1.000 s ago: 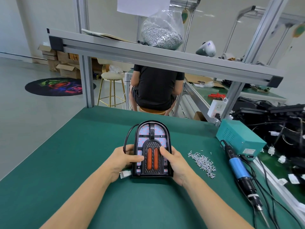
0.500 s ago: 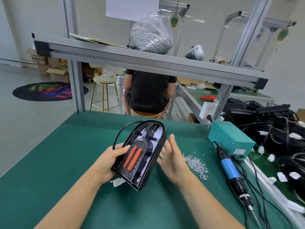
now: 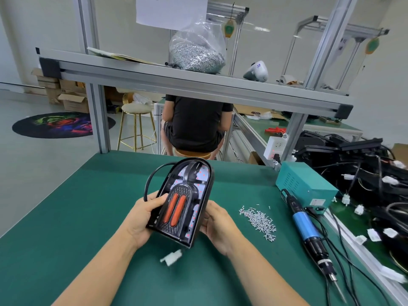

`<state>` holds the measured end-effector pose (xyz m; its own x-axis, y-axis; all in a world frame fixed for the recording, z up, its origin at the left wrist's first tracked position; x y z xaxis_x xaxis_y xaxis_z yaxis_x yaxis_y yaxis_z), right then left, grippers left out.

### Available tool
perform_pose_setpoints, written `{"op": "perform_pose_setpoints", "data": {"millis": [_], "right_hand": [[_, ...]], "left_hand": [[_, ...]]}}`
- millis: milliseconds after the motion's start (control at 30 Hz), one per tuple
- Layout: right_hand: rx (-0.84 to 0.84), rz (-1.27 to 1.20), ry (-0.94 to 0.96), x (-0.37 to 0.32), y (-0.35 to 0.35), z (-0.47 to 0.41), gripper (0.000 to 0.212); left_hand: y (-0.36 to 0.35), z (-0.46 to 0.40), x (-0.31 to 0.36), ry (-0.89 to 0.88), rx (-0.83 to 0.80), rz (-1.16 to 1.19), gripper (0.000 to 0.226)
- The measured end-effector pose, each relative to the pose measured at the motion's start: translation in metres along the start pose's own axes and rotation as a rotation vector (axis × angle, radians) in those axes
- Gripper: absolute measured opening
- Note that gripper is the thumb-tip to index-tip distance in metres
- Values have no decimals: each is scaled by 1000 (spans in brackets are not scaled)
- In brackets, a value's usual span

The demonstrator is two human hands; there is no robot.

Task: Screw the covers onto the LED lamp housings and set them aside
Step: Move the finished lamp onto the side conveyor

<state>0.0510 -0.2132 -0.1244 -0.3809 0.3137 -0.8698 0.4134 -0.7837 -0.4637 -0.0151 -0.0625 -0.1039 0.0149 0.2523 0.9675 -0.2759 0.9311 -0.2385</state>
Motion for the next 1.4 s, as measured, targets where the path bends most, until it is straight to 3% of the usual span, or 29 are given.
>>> {"op": "perform_pose_setpoints", "data": {"millis": [100,167,433,700,1300,1400], "right_hand": [[-62,-303,-7,5,-1,10,54],[-103,-373,35,4,-4,21,53],[48,-165,152,-9,4,45,43],[121,-133,200,-34,17,61,33],[272,44,388,-90,85,119,38],[334,20,406,-101,104,132,51]], "left_hand": [[-1,-2,-6,-13,88,35,16],[-5,-4,-9,-28,125,35,17],[-34,-9,-10,-106,209,-117,16],[-60,-4,-6,-118,248,-216,18],[-163,4,2,-175,-30,-221,19],[-191,6,2,-177,-90,-225,19]]}}
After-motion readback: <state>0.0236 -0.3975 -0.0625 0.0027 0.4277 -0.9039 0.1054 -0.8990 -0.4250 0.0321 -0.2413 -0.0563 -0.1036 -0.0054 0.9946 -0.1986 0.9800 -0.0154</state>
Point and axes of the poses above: each hand's wrist, its own z-axis away from the middle knuckle, its own y-axis out of the back of the hand, x = y × z, the point moved 6 cm from there along -z, towards the middle knuckle, and after that the axes turned 12 degrees about -z, right-handed, at the moved point
